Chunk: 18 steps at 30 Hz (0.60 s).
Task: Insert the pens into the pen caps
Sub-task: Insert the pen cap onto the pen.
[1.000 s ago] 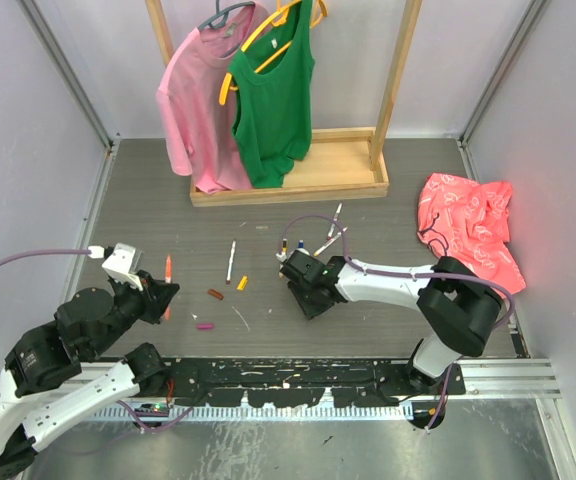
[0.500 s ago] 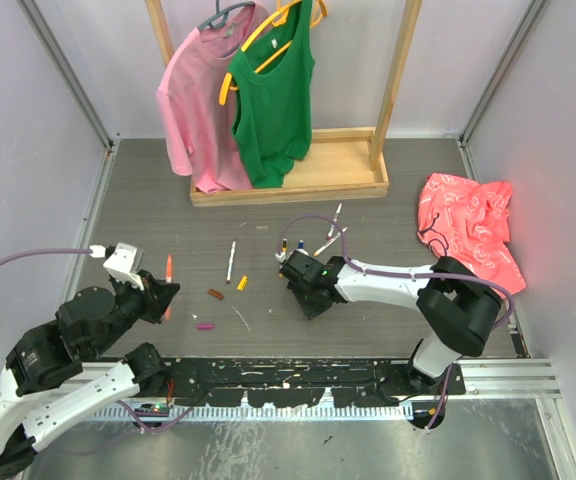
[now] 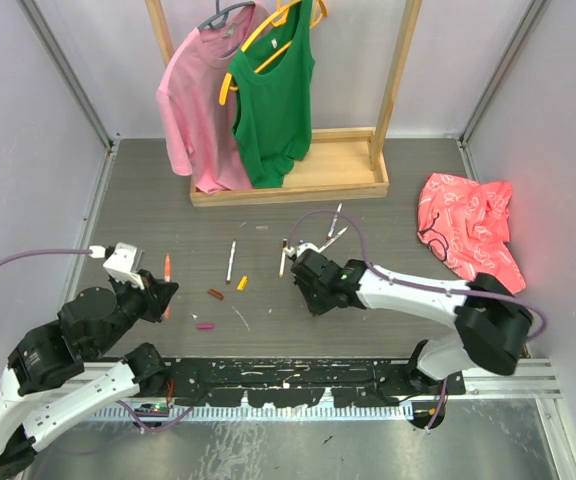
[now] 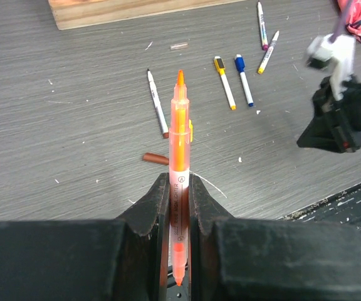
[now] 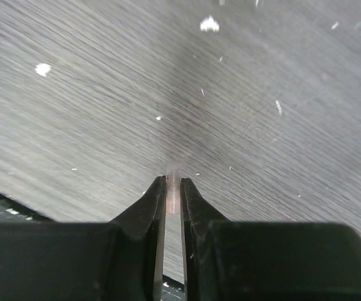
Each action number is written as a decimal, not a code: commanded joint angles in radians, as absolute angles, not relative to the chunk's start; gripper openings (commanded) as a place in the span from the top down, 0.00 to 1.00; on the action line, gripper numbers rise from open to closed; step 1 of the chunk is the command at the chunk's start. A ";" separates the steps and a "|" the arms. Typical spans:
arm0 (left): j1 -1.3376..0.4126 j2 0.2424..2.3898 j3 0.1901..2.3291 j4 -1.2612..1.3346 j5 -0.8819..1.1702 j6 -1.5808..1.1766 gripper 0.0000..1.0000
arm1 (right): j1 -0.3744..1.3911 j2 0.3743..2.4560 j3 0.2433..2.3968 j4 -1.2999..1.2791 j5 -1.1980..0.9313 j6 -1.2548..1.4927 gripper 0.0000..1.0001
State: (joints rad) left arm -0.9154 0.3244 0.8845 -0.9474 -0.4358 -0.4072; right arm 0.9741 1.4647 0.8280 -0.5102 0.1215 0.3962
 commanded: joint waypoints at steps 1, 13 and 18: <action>-0.913 0.291 0.871 -0.884 -0.471 -0.424 1.00 | 0.968 1.301 0.846 -0.458 0.156 0.404 1.00; -0.914 0.325 0.871 -0.793 -0.308 -0.467 1.00 | 0.946 0.976 0.749 -0.053 0.022 0.553 1.00; -0.914 0.466 0.872 -0.719 -0.190 -0.457 1.00 | 0.946 0.917 0.749 -0.001 0.061 0.616 1.00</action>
